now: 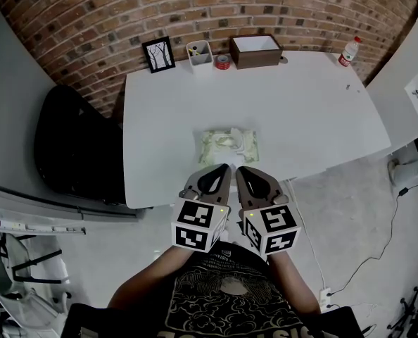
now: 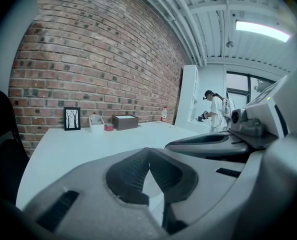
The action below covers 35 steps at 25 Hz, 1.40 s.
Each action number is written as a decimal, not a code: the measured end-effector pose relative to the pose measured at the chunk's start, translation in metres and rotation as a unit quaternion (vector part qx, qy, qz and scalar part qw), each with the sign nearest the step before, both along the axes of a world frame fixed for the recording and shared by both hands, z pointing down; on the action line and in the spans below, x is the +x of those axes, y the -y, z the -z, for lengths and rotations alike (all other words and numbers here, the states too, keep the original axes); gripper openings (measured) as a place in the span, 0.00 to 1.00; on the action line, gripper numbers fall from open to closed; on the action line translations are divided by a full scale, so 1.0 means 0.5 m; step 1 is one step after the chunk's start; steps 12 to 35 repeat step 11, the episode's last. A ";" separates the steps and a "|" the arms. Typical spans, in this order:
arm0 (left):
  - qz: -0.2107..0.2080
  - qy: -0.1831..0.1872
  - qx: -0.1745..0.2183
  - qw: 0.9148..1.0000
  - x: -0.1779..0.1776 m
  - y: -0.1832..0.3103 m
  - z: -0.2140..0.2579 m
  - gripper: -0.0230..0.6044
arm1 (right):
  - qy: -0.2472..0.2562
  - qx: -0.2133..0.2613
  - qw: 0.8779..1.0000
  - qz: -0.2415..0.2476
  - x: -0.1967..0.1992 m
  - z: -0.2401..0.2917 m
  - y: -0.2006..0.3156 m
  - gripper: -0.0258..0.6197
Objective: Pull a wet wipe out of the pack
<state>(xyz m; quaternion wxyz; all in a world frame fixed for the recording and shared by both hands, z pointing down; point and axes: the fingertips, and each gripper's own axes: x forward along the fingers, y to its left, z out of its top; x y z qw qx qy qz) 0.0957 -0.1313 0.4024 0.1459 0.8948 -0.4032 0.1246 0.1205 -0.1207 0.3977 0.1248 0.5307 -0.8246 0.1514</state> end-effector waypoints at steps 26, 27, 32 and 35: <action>-0.001 -0.004 -0.005 1.000 0.000 -0.007 -0.013 0.05 | -0.008 0.003 1.000 -0.004 0.008 -0.003 -0.002 0.07; -0.001 -0.004 -0.005 1.000 0.000 -0.007 -0.013 0.05 | -0.008 0.003 1.000 -0.004 0.008 -0.003 -0.002 0.07; -0.001 -0.004 -0.005 1.000 0.000 -0.007 -0.013 0.05 | -0.008 0.003 1.000 -0.004 0.008 -0.003 -0.002 0.07; -0.001 -0.004 -0.005 1.000 0.000 -0.007 -0.013 0.05 | -0.008 0.003 1.000 -0.004 0.008 -0.003 -0.002 0.07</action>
